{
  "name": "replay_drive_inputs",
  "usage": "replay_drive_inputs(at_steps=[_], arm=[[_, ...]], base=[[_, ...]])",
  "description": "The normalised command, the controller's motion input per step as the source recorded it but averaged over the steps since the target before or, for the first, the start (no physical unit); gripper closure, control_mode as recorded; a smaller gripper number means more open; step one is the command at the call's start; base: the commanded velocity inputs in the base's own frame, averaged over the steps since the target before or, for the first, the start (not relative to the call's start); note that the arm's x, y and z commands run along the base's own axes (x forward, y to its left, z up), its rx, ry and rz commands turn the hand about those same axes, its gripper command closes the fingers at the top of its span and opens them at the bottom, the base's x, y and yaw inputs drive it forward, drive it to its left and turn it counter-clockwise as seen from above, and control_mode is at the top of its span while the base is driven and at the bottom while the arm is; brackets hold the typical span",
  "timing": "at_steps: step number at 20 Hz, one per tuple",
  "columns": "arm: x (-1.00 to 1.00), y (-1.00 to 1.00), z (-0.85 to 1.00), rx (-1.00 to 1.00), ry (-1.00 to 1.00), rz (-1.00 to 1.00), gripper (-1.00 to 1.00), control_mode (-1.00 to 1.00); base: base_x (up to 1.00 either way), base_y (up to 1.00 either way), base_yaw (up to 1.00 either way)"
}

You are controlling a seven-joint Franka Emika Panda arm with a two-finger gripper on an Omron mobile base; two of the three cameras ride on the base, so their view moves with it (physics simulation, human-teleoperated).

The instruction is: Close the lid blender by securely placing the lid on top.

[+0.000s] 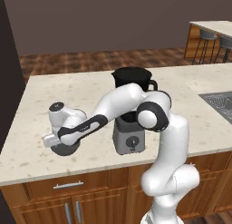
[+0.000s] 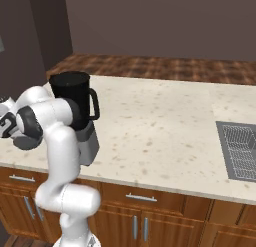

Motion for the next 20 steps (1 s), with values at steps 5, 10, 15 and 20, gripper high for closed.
replay_drive_inputs(at_steps=[5,10,15,20], arm=[[0.36,0.12,-0.29,-0.02,0.00,0.00,-1.00,-1.00],[0.10,-0.06,-0.27,0.00,0.00,0.00,-1.00,-1.00],[0.00,-0.37,-0.14,0.00,0.00,-0.01,-1.00,-1.00],[0.00,-0.54,-0.22,0.06,0.00,0.00,-1.00,-1.00]], base=[[0.00,0.00,0.00],[0.00,0.00,0.00],[0.00,0.00,0.00],[0.00,0.00,0.00]])
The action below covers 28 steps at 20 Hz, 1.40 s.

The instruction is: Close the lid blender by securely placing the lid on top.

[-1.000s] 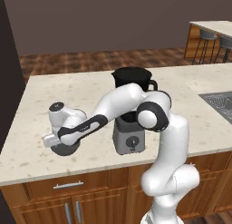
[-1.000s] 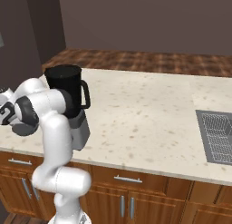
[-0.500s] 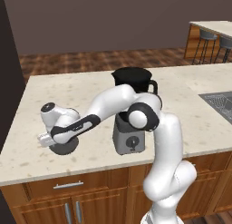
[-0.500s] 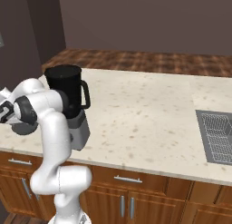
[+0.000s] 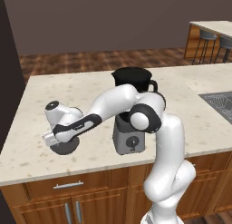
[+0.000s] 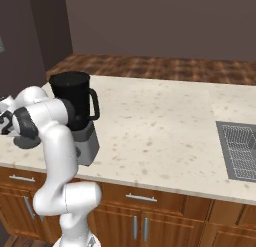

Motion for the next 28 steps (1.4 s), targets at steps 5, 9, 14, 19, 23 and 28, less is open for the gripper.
replay_drive_inputs(at_steps=[5,9,14,19,23,28], arm=[[0.27,-0.07,-0.21,0.08,0.00,0.00,-1.00,-1.00],[0.22,0.15,-0.37,0.03,0.00,0.00,-1.00,-1.00],[0.17,0.10,-0.52,0.01,0.01,0.00,1.00,-1.00],[0.10,0.00,-0.09,0.04,-0.04,0.00,1.00,-1.00],[-0.13,0.00,0.62,0.00,-0.07,0.00,1.00,-1.00],[-0.37,0.00,0.96,0.01,-0.15,-0.01,1.00,-1.00]], base=[[0.00,0.00,0.00],[0.00,0.00,0.00],[0.00,0.00,0.00],[0.00,0.00,0.00],[0.00,0.00,0.00],[0.00,0.00,0.00]])
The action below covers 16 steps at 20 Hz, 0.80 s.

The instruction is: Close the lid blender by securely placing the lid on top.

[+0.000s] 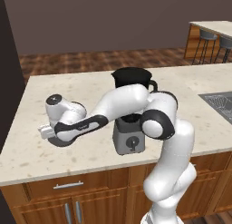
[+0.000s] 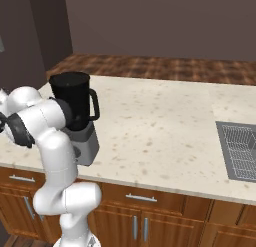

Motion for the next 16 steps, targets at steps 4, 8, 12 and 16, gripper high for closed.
replay_drive_inputs(at_steps=[4,8,12,16], arm=[[-0.58,-0.04,1.00,0.01,-0.13,-0.06,1.00,-1.00],[-0.49,-0.23,0.99,0.01,-0.13,-0.08,1.00,-1.00],[-0.36,-0.49,0.92,0.06,-0.09,-0.09,1.00,-1.00],[-0.08,-0.61,0.99,0.07,-0.03,-0.08,1.00,-1.00]], base=[[0.00,0.00,0.00],[0.00,0.00,0.00],[0.00,0.00,0.00],[0.00,0.00,0.00]])
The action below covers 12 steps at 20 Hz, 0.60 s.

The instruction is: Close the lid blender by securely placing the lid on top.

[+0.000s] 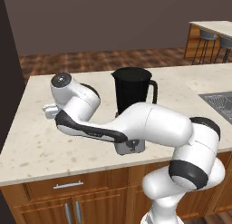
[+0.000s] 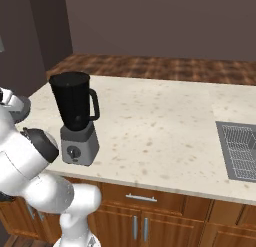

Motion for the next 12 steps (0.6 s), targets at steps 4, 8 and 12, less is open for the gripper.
replay_drive_inputs(at_steps=[4,8,12], arm=[[-0.14,-0.64,0.98,0.08,-0.05,-0.08,1.00,-1.00],[-0.33,-0.51,0.84,0.00,-0.17,-0.05,1.00,-1.00],[-0.34,-0.63,0.81,0.00,-0.16,-0.05,1.00,-1.00]], base=[[0.00,0.00,0.00],[0.00,0.00,0.00],[0.00,0.00,0.00]])
